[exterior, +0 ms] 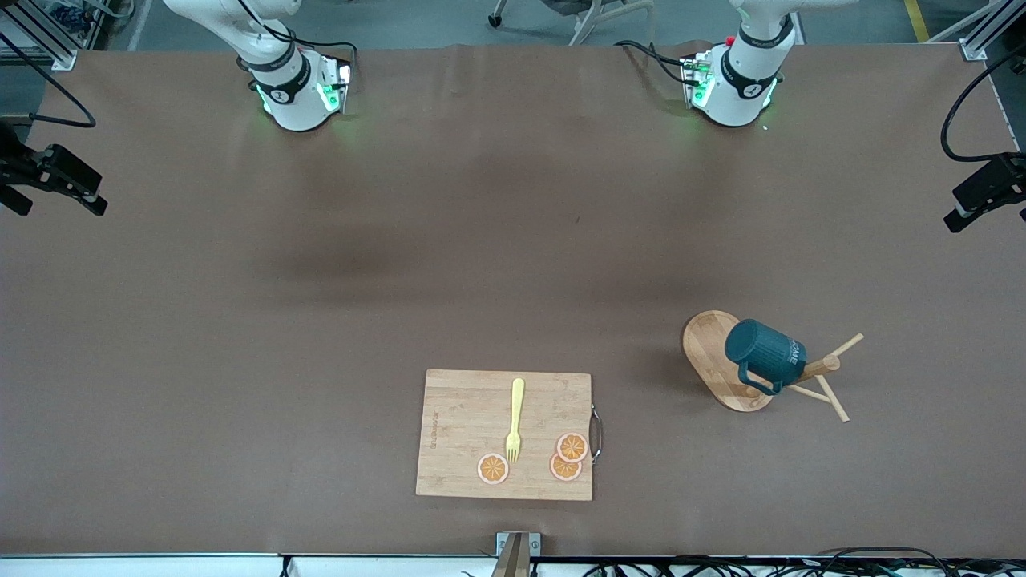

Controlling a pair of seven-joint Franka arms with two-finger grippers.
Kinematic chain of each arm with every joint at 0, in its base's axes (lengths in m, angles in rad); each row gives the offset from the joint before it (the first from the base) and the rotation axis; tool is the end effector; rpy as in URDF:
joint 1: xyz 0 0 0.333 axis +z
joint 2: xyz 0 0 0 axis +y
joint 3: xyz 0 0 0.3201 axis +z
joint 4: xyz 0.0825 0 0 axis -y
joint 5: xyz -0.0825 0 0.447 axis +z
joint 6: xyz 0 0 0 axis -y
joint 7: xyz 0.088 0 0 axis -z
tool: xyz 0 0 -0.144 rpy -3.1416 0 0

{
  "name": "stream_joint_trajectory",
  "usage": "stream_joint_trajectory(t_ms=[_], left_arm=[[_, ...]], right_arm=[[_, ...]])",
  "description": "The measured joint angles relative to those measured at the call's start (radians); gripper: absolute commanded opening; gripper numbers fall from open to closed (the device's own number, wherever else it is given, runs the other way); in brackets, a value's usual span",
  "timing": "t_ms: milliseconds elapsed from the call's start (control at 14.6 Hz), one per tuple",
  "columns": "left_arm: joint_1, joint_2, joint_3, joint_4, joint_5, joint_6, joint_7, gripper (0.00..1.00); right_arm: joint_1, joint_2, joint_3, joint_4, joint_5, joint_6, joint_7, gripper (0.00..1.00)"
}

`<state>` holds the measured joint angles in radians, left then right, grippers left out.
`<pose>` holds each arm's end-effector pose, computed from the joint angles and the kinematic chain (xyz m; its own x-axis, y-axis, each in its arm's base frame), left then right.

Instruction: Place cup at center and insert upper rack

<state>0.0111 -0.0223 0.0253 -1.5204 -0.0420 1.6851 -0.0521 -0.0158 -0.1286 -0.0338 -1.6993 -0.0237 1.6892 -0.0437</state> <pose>0.6282 0.0175 0.6446 0.9787 0.0926 0.1833 0.0844 -0.9951 0.0521 0.5913 -0.0335 0.6110 0.9931 -0.0030 0.1172 -0.0059 -0.9997 0.0245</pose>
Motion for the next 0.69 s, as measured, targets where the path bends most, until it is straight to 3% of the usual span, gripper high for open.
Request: stream_joint_trajectory(t_ms=[685], left_arm=[[0.0, 0.0, -0.001, 0.0, 0.0, -0.027, 0.0, 1.0]], right_arm=[[0.0, 0.0, -0.002, -0.002, 0.0, -0.006, 0.0, 1.0]])
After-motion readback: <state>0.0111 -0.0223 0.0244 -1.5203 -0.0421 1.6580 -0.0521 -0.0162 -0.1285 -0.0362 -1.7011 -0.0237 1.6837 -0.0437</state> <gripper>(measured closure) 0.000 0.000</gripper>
